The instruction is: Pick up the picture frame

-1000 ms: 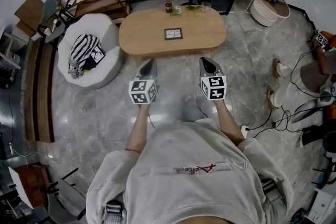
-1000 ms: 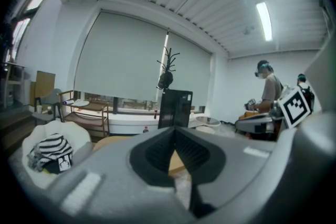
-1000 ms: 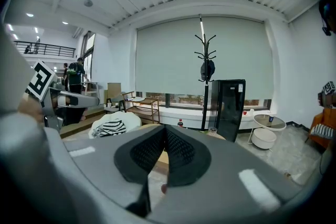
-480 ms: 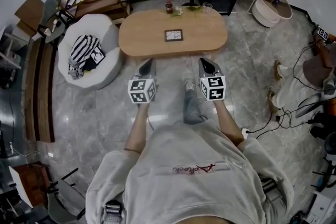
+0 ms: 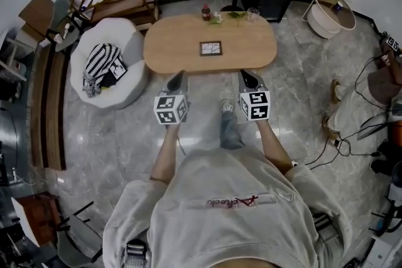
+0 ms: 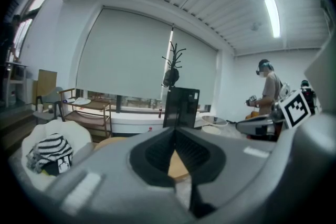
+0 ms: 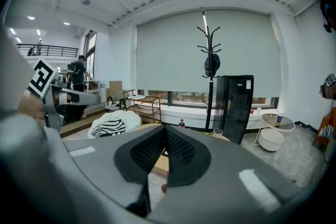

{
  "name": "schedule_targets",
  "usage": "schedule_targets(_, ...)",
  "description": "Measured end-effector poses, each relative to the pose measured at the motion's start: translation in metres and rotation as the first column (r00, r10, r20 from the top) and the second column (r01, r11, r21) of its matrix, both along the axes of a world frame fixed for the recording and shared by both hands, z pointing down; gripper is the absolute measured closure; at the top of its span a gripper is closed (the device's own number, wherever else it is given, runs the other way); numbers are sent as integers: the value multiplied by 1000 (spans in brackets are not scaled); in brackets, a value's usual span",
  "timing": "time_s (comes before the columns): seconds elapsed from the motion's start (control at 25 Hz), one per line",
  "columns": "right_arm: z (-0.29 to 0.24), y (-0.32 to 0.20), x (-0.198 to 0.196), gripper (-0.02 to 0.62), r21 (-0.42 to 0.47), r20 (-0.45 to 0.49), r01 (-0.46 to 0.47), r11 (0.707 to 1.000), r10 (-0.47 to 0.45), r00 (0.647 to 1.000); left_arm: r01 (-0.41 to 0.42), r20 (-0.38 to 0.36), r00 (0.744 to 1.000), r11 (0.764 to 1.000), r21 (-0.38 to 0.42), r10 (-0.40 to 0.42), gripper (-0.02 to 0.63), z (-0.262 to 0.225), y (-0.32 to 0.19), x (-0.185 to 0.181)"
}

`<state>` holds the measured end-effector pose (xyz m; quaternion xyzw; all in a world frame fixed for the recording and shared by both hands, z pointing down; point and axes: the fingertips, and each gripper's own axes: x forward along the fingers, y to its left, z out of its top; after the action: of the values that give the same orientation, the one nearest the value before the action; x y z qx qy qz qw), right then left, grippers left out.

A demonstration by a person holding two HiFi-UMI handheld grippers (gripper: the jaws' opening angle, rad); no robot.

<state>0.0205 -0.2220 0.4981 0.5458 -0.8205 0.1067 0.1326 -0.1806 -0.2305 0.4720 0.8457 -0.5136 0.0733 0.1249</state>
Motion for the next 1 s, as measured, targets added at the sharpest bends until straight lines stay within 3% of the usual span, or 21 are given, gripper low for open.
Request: schedule_targets(1.0, -35, -247, 47, 591, 4, -2, 76, 997, -76, 997, 54, -1, 999, 999, 1, -54, 606, -33, -237, 57)
